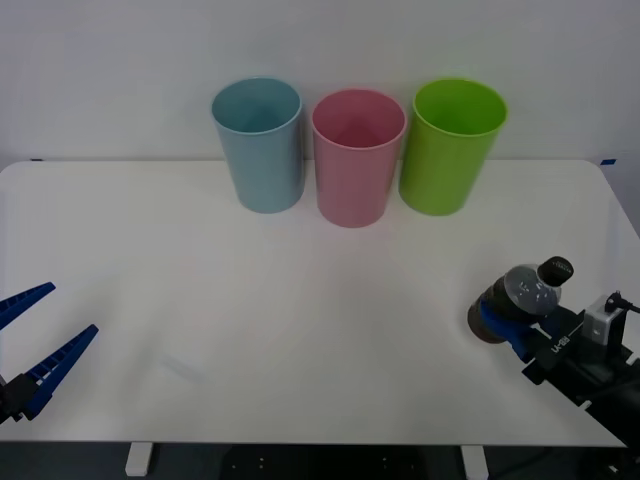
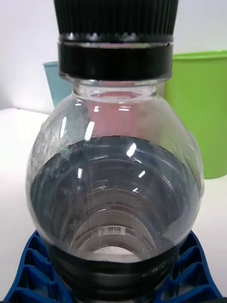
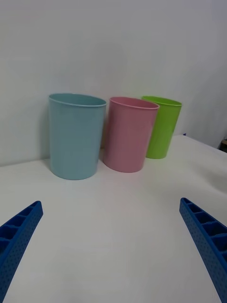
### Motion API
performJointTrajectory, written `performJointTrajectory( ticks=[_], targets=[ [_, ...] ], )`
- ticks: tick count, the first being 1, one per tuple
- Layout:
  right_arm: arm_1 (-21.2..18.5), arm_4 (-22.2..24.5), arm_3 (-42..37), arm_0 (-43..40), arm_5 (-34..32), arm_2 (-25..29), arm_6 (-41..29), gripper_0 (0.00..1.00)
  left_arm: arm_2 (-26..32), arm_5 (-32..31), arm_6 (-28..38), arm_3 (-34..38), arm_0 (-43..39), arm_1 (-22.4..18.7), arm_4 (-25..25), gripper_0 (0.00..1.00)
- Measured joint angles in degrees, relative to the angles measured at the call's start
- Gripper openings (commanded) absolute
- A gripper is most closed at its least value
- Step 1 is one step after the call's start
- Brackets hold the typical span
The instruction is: Grasp the object on the table and drop it into the matching bin: aluminum can to the light blue bin, PET bottle to the pink bin.
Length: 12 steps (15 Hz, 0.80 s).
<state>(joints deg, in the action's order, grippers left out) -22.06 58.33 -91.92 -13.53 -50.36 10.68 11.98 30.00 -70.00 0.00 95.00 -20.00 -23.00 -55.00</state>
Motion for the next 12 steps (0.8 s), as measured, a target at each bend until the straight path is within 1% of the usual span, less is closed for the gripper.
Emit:
performJointTrajectory(
  ticks=[2, 6, 9, 12],
  targets=[
    [0.0, 1.1, -3.8, -0.8, -0.2, 1.2, -4.8, 0.00, 0.0, 0.0, 0.0, 0.0, 0.0, 0.0, 0.0, 1.00],
    [-0.9, 1.2, -8.9, -1.4, -0.2, 2.9, -11.5, 0.00, 0.0, 0.0, 0.0, 0.0, 0.0, 0.0, 0.0, 1.00],
    [-2.7, 0.6, -12.7, -1.0, -0.2, 3.7, -17.4, 0.00, 0.0, 0.0, 0.0, 0.0, 0.0, 0.0, 0.0, 1.00],
    [-4.9, -0.7, -14.8, 1.3, -0.2, 3.7, -23.0, 0.00, 0.0, 0.0, 0.0, 0.0, 0.0, 0.0, 0.0, 1.00]
  ],
)
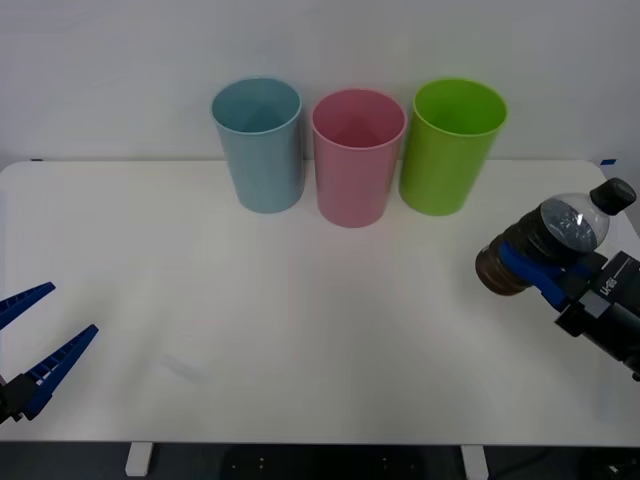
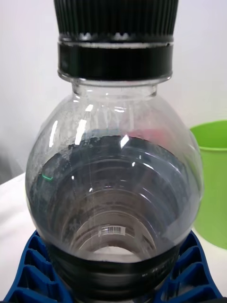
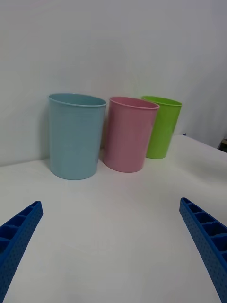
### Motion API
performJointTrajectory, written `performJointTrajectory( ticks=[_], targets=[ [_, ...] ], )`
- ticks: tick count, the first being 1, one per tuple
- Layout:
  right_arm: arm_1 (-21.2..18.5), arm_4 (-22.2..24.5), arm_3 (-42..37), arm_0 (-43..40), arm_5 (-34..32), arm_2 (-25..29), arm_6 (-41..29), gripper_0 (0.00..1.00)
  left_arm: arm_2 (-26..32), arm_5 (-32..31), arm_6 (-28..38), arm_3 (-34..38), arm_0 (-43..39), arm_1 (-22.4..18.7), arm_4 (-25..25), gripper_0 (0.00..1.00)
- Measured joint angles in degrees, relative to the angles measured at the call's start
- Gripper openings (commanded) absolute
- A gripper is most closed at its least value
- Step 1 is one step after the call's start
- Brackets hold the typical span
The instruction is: Grasp the object on the table and drop it into the matching bin: aluminum can to the light blue bin, PET bottle to the pink bin.
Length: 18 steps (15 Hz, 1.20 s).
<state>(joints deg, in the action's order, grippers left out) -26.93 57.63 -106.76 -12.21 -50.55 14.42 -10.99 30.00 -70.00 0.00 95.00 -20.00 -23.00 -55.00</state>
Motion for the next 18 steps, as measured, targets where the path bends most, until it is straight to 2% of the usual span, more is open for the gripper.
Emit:
performJointTrajectory(
  ticks=[4, 11, 14, 18],
  targets=[
    [-2.7, -0.1, -0.2, 5.7, 0.7, -0.7, -2.9, 0.00, 0.0, 0.0, 0.0, 0.0, 0.0, 0.0, 0.0, 1.00],
    [-11.2, -0.1, 0.6, 17.4, 9.9, -9.3, -8.4, 0.00, 0.0, 0.0, 0.0, 0.0, 0.0, 0.0, 0.0, 1.00],
    [-13.3, 0.3, 6.3, 25.3, 10.3, -13.4, -8.0, 0.00, 0.0, 0.0, 0.0, 0.0, 0.0, 0.0, 0.0, 1.00],
    [-13.5, 3.3, 15.6, 36.0, 10.3, -17.8, -7.8, 0.00, 0.0, 0.0, 0.0, 0.0, 0.0, 0.0, 0.0, 1.00]
  ],
)
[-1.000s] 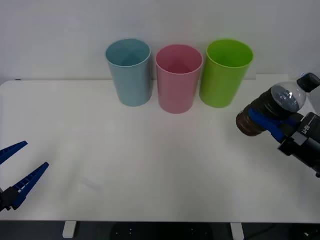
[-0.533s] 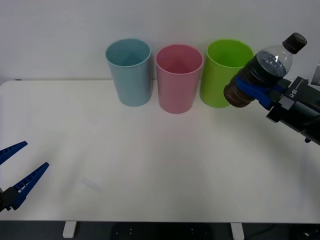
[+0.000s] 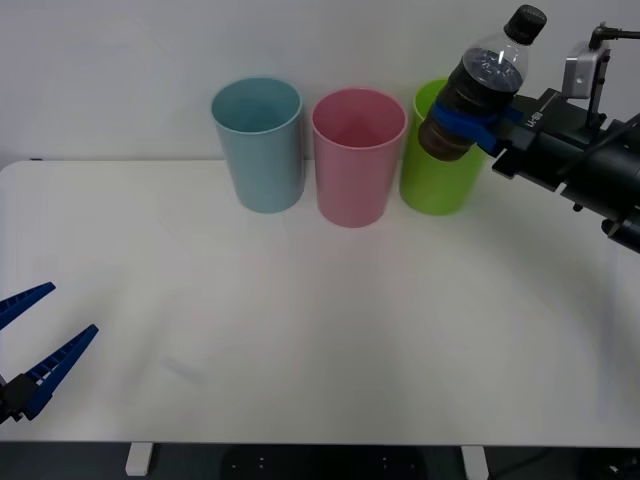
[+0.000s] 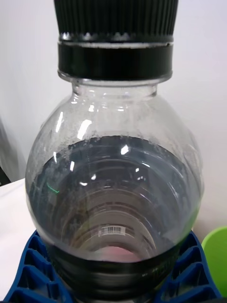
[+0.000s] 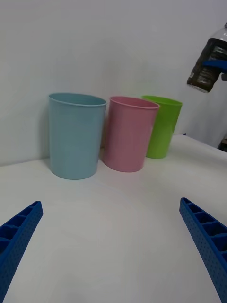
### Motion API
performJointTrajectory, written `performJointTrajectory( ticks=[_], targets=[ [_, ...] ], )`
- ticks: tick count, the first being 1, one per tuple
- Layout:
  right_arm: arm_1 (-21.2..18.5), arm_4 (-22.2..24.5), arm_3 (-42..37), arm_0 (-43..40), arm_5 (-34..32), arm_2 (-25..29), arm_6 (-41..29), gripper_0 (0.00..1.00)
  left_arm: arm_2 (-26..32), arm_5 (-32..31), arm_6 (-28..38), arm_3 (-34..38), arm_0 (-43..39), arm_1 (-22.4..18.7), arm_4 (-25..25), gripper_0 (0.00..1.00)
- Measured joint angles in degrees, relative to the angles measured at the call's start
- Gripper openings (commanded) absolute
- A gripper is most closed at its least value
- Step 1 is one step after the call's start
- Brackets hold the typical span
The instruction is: Grasp the object on the table and drop it into the matching bin: aluminum can to the light blue bin, PET bottle to the pink bin.
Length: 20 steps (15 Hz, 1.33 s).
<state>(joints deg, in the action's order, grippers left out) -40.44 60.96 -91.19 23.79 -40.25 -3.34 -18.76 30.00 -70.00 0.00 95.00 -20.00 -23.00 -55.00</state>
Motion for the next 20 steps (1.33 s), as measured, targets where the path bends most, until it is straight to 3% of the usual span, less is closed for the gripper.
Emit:
performJointTrajectory(
  ticks=[5, 10, 14, 20],
  targets=[
    [2.2, 3.2, 12.5, 12.0, 0.0, -5.6, 0.6, 0.00, 0.0, 0.0, 0.0, 0.0, 0.0, 0.0, 0.0, 1.00],
    [9.7, 11.2, 25.2, 21.4, 0.0, -6.2, 0.9, 0.00, 0.0, 0.0, 0.0, 0.0, 0.0, 0.0, 0.0, 1.00],
    [14.4, 14.4, 34.7, 27.8, 0.4, -6.2, 2.1, 0.00, 0.0, 0.0, 0.0, 0.0, 0.0, 0.0, 0.0, 1.00],
    [18.5, 16.2, 39.5, 31.0, 5.2, -6.2, 3.9, 0.01, 0.0, 0.0, 0.0, 0.0, 0.0, 0.0, 0.0, 1.00]
  ],
)
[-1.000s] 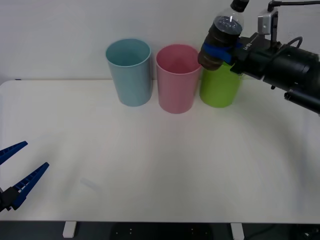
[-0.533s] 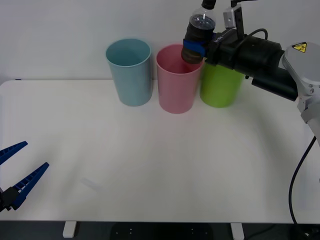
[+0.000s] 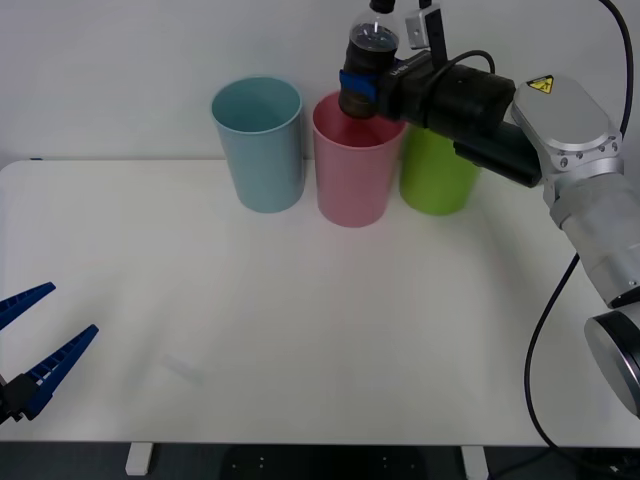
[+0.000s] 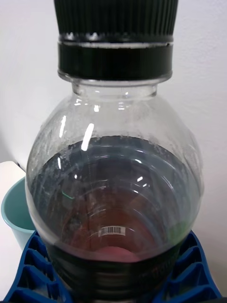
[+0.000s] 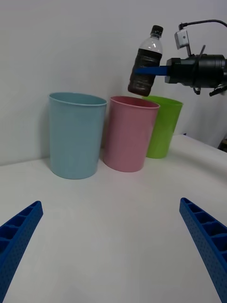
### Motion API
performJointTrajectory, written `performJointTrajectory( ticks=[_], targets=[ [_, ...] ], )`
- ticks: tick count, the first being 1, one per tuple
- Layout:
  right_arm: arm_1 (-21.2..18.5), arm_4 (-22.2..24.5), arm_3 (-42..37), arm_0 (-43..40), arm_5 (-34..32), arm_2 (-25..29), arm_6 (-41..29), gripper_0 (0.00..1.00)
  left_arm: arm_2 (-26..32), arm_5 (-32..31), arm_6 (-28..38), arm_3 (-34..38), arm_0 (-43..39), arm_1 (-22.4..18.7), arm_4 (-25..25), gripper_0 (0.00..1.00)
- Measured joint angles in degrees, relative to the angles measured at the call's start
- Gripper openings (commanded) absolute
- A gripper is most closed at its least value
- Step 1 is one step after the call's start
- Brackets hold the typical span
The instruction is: Grasp the object on the table and drop it into the matching bin: aluminum can to the light blue bin, PET bottle to the pink bin.
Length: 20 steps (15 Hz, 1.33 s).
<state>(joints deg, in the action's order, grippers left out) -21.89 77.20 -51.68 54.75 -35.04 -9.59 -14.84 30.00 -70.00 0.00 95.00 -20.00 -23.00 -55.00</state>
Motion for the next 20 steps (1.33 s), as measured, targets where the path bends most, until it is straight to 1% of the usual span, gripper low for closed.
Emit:
performJointTrajectory(
  ticks=[2, 3, 4, 5, 9, 14, 20],
  targets=[
    [0.3, 0.1, 0.0, 0.0, 0.4, 0.0, 0.5, 0.04, 0.0, 0.0, 0.0, 0.0, 0.0, 0.0, 0.0, 1.00],
    [0.3, 0.1, 0.0, 0.0, 0.4, 0.0, 0.7, 0.33, 0.0, 0.0, 0.0, 0.0, 0.0, 0.0, 0.0, 1.00],
    [0.3, 0.1, 0.0, 0.0, 0.4, 0.0, 1.0, 0.81, 0.0, 0.0, 0.0, 0.0, 0.0, 0.0, 0.0, 1.00],
    [0.3, 0.0, 0.0, 0.0, 0.5, 0.1, 1.2, 1.00, 0.0, 0.0, 0.0, 0.0, 0.0, 0.0, 0.0, 1.00],
    [0.3, -0.1, 0.0, 0.0, 0.5, 0.3, 2.3, 1.00, 0.0, 0.0, 0.0, 0.0, 0.0, 0.0, 0.0, 1.00],
    [-0.2, -2.2, -1.2, -1.8, -0.7, 1.1, 4.4, 1.00, 0.0, 0.0, 0.0, 0.0, 0.0, 0.0, 0.0, 1.00],
    [-3.4, -2.9, -14.7, -11.8, -1.1, 2.5, 4.9, 1.00, 0.0, 0.0, 0.0, 0.0, 0.0, 0.0, 0.0, 1.00]
  ],
)
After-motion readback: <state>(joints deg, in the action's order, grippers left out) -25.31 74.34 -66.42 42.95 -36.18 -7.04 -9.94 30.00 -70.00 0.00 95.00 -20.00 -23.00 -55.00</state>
